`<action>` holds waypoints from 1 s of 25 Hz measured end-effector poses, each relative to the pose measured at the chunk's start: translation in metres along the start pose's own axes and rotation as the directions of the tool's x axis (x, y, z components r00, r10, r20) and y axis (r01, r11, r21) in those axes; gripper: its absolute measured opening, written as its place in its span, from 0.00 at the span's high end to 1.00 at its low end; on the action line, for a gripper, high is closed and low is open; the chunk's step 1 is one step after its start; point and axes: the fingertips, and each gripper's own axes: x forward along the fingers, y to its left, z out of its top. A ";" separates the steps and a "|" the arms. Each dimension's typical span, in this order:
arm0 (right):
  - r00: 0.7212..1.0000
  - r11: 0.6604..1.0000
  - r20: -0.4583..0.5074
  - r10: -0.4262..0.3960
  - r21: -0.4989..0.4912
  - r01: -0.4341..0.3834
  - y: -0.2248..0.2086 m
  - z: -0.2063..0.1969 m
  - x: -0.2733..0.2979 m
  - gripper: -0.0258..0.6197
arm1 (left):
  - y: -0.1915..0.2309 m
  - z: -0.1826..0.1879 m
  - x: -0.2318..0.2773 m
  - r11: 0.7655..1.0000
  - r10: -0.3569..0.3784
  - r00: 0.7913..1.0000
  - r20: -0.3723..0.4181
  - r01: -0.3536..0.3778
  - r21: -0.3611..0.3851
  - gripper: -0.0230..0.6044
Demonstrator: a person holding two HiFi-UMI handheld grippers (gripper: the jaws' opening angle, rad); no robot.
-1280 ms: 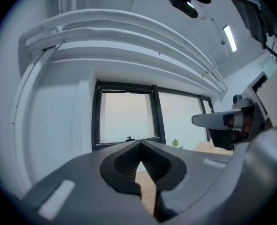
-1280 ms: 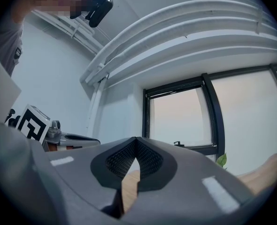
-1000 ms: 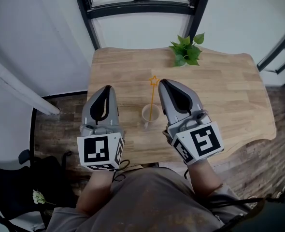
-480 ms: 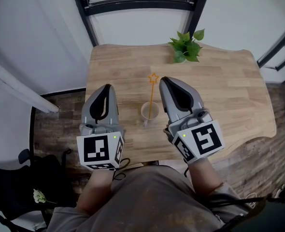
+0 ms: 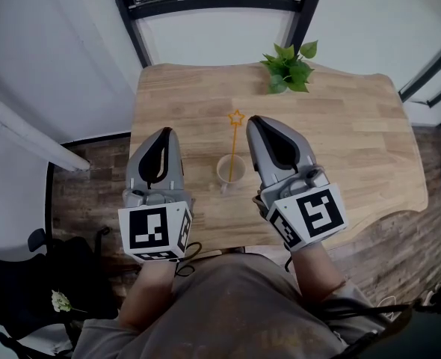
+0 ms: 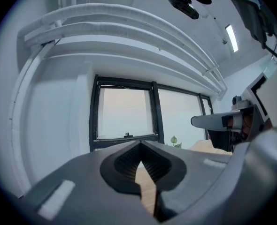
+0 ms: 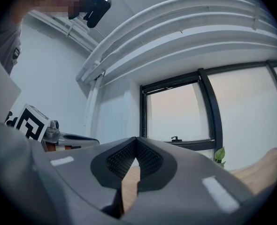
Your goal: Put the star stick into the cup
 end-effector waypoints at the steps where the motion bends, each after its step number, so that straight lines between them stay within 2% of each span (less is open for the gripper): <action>1: 1.000 1.000 0.000 -0.001 0.000 0.001 -0.001 0.000 0.000 0.92 | 0.000 0.000 0.001 1.000 -0.001 1.000 0.000 0.001 0.000 0.96; 25: 1.000 1.000 -0.003 -0.014 0.006 0.014 -0.015 -0.003 -0.005 0.92 | -0.015 -0.001 0.011 1.000 -0.023 1.000 -0.012 0.023 0.014 0.96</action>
